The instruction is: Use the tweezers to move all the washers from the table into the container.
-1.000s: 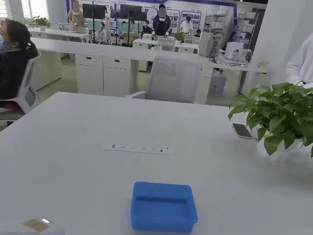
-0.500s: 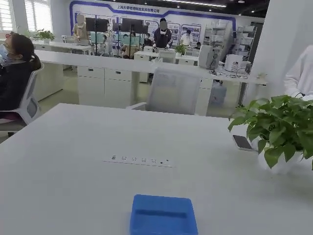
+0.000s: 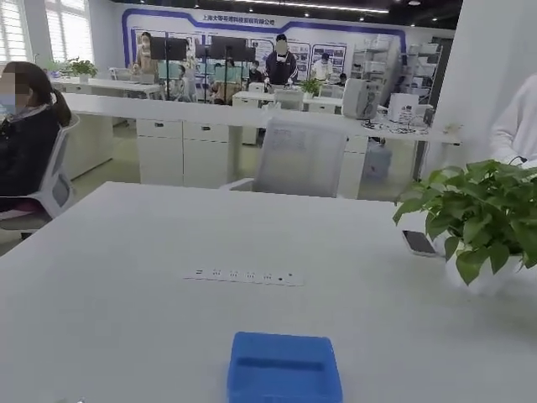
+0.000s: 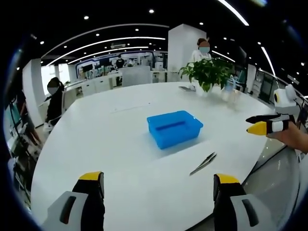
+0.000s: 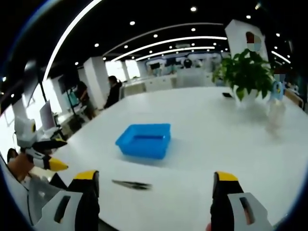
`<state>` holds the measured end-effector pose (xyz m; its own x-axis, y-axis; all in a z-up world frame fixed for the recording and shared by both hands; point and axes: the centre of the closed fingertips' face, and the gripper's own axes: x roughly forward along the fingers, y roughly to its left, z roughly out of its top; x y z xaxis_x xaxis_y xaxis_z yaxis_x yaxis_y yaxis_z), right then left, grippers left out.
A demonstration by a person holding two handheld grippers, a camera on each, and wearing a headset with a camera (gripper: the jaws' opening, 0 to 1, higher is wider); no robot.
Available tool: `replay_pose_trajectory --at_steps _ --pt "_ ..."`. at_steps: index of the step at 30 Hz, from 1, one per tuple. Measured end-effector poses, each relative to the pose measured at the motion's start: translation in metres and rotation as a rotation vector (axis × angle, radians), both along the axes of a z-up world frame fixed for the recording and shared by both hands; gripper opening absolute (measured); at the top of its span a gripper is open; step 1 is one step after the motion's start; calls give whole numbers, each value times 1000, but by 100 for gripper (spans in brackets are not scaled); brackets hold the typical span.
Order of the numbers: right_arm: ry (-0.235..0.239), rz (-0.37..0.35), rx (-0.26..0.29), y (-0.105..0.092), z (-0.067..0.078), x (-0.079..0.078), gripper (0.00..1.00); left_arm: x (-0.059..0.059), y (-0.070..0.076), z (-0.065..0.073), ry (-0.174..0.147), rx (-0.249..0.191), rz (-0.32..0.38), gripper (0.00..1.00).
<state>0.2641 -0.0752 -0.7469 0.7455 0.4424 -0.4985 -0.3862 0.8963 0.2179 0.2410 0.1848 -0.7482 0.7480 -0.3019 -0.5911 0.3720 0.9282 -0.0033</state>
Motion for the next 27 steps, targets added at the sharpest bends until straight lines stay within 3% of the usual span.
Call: replay_pose_trajectory --at_steps 27 --pt "30 34 -35 7 -6 -9 95 -3 0 -2 6 8 -7 95"
